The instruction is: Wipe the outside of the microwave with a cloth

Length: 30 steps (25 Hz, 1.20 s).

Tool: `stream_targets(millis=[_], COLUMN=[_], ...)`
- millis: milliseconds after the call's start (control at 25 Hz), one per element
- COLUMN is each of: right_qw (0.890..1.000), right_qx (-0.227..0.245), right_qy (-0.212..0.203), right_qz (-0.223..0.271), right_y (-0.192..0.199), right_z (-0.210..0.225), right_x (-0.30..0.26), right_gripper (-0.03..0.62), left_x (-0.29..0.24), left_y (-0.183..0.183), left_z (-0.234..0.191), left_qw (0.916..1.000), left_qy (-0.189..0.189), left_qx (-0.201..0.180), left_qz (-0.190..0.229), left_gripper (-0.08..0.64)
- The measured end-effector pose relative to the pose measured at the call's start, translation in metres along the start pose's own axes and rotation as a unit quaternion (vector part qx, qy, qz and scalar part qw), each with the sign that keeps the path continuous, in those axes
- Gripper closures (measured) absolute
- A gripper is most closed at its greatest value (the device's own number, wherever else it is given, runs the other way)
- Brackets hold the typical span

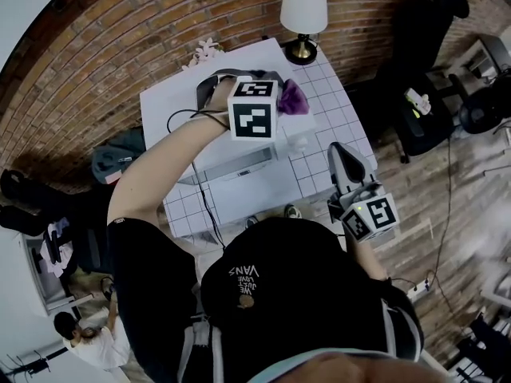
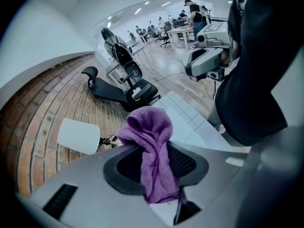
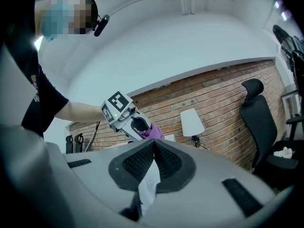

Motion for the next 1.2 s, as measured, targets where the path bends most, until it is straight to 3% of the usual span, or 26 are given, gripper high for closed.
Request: stream_targets(millis=[280, 440, 600, 840, 1200], right_qw=[1.0, 1.0, 1.0, 0.999, 0.994], right_qx=[-0.005, 0.009, -0.006, -0.001, 0.023], right_qy=[0.004, 0.005, -0.014, -0.041, -0.094], right_qz=[0.0, -0.02, -0.01, -0.017, -0.052], right_y=[-0.004, 0.001, -0.001, 0.003, 0.02], right_z=[0.019, 0.023, 0.015, -0.009, -0.067], right_x=[0.011, 0.011, 0.003, -0.015, -0.048], right_gripper=[0.594, 0.595, 0.595, 0.594, 0.594], left_x=[-0.02, -0.022, -0.015, 0.013, 0.076], left_y=[-0.03, -0.026, -0.013, 0.033, 0.137], left_z=[-0.005, 0.002, 0.012, 0.042, 0.115], left_qw=[0.9997, 0.9996, 0.9997, 0.9989, 0.9912], left_qy=[0.016, 0.022, 0.019, 0.015, -0.008], left_qx=[-0.015, -0.016, -0.002, 0.028, 0.112], left_qz=[0.0, -0.011, -0.017, -0.033, -0.07], left_gripper=[0.417, 0.417, 0.417, 0.417, 0.417])
Point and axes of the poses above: the fingertips, and each gripper's own axes: x backward along the fingers, z to its right, y out of its underside, the point moved 10 cm from there along x, backward along the fingers, and after that the axes turned 2 degrees about z, right-handed, at the moved point
